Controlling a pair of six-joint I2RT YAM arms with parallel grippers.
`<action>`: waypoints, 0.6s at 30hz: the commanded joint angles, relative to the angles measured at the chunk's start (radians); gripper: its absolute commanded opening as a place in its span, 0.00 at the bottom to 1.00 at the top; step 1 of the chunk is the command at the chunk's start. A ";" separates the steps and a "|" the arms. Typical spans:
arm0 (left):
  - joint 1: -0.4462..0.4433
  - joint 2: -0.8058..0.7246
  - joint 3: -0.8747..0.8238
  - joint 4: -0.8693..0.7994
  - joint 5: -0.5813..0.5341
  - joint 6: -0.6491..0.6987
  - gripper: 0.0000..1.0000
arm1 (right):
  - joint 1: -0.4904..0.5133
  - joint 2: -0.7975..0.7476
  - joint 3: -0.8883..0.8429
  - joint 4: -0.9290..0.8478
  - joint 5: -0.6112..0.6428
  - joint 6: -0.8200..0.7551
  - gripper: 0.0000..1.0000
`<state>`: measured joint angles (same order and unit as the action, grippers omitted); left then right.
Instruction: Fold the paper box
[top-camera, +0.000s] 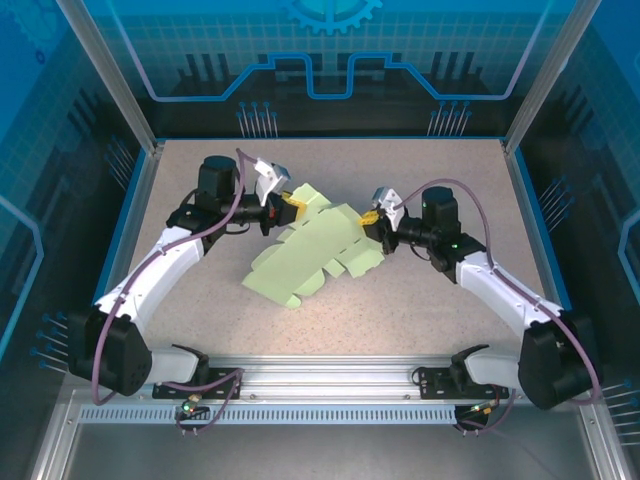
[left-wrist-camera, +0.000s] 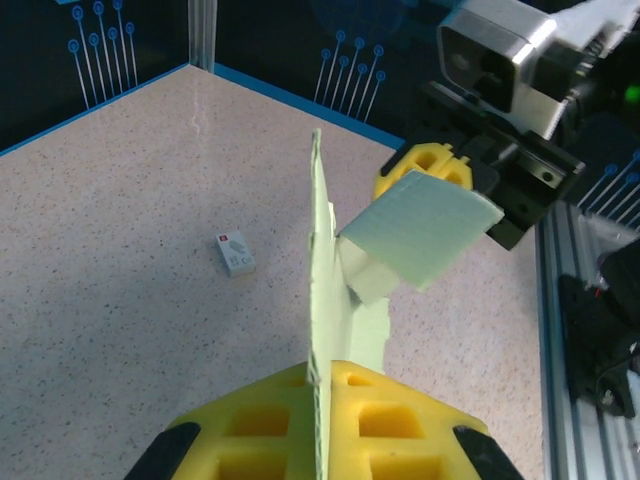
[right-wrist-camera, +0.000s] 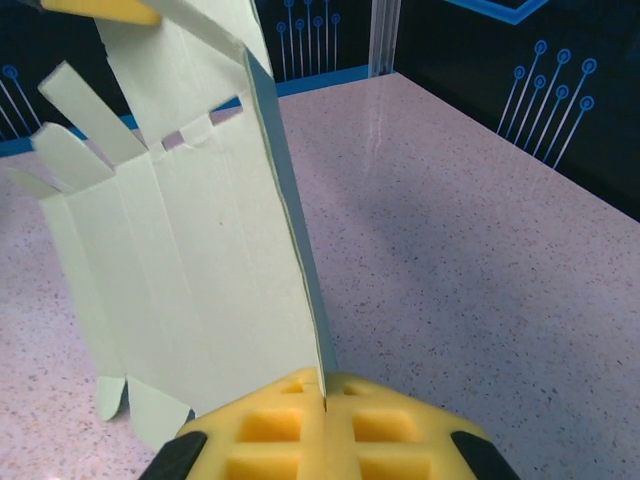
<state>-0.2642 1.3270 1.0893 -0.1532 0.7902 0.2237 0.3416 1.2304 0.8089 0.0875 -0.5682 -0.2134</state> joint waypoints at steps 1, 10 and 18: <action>0.008 -0.012 -0.004 0.082 -0.003 -0.142 0.00 | 0.012 -0.044 0.114 -0.169 -0.024 0.039 0.06; 0.023 -0.022 -0.074 0.273 0.149 -0.336 0.00 | -0.036 -0.113 0.076 -0.150 -0.207 0.038 0.14; 0.032 -0.034 -0.080 0.282 0.185 -0.363 0.00 | -0.066 -0.098 0.027 -0.069 -0.243 0.038 0.19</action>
<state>-0.2447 1.3224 1.0180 0.0830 0.9333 -0.1062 0.2878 1.1305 0.8513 -0.0116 -0.7654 -0.1799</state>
